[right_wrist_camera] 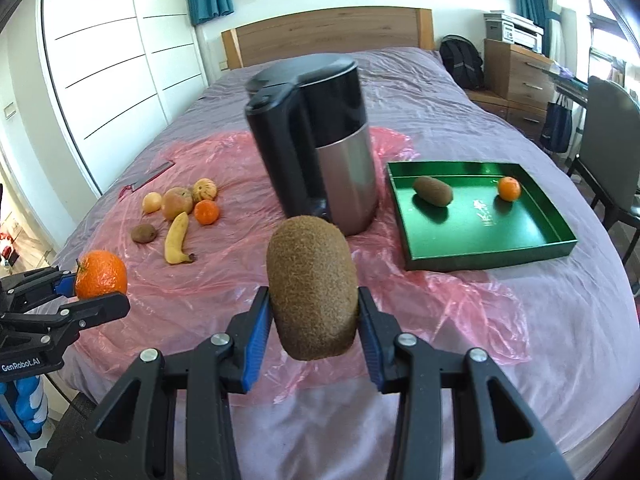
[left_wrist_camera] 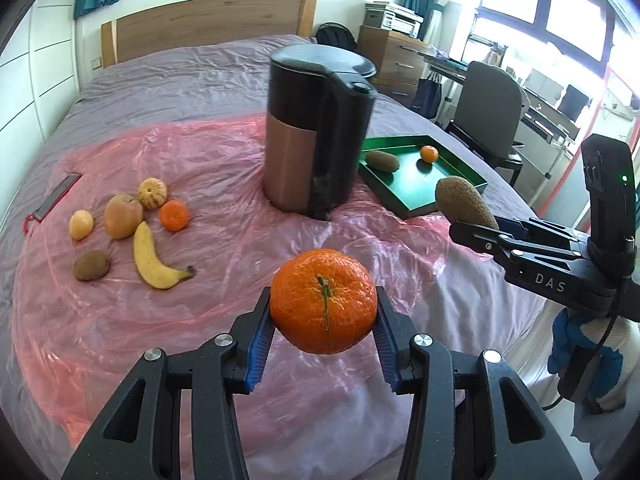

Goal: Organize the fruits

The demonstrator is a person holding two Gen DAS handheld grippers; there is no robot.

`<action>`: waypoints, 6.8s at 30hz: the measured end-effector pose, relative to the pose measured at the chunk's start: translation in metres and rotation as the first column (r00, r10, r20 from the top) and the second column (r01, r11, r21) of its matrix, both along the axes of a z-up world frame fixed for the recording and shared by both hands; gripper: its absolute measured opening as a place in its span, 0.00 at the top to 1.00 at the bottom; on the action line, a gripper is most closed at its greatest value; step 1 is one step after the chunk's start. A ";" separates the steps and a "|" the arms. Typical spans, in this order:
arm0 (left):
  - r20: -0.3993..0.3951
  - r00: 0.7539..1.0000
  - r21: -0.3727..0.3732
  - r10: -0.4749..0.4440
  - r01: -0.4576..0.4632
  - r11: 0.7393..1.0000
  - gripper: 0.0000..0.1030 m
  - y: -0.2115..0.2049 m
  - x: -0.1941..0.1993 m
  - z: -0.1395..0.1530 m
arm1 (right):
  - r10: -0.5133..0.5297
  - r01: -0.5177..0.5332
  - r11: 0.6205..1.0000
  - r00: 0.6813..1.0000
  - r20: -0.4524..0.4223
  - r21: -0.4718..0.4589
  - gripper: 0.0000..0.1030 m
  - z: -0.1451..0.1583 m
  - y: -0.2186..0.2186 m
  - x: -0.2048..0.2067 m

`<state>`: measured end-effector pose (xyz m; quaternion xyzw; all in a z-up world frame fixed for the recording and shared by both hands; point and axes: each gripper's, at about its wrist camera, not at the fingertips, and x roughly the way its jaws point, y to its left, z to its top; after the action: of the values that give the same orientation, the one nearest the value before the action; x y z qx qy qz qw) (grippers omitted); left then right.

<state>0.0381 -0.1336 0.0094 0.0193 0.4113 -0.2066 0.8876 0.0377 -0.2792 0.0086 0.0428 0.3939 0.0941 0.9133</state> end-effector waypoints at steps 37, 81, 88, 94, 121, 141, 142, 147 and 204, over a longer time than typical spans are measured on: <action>-0.086 0.976 0.063 -0.200 0.205 0.977 0.60 -0.237 0.166 -0.054 | -0.236 0.236 0.972 0.971 -0.034 -0.017 0.67 -0.068 -0.213 0.146; -0.138 0.978 0.187 -0.157 0.181 0.965 0.40 -0.261 0.194 -0.097 | -0.321 0.286 0.932 0.936 -0.141 -0.222 0.33 -0.105 -0.273 0.174; -0.101 0.981 0.197 -0.167 0.184 0.963 0.38 -0.254 0.173 -0.076 | -0.361 0.341 0.921 0.929 -0.083 -0.190 0.21 -0.074 -0.277 0.138; -0.072 0.977 0.183 -0.199 0.209 0.961 0.23 -0.244 0.140 -0.054 | -0.398 0.388 0.909 0.917 -0.040 -0.153 0.14 -0.045 -0.282 0.100; 0.040 0.989 0.166 -0.143 0.135 0.977 0.22 -0.120 0.017 0.015 | -0.317 0.327 0.941 0.942 0.114 -0.086 0.12 0.040 -0.179 -0.040; 0.104 0.994 0.123 -0.039 0.026 0.992 0.21 0.008 -0.029 0.020 | -0.024 0.042 0.988 0.992 0.123 -0.146 0.12 0.066 -0.008 -0.057; 0.103 0.994 0.116 -0.027 0.015 0.993 0.21 0.016 -0.029 0.018 | -0.011 0.029 0.988 0.993 0.119 -0.150 0.12 0.065 0.001 -0.056; 0.096 0.995 0.099 0.030 -0.040 0.994 0.21 0.057 -0.030 0.005 | 0.050 -0.034 0.988 0.994 0.102 -0.148 0.12 0.060 0.044 -0.048; -0.128 0.908 0.116 0.399 -0.386 0.915 0.15 0.266 0.175 -0.139 | 0.419 -0.448 0.892 0.870 -0.258 -0.063 0.48 -0.113 0.292 0.167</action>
<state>0.2133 0.1323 -0.1297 -0.0402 0.4805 -0.0065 0.8761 0.2044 0.0132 -0.1045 -0.0910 0.5047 0.2671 0.8159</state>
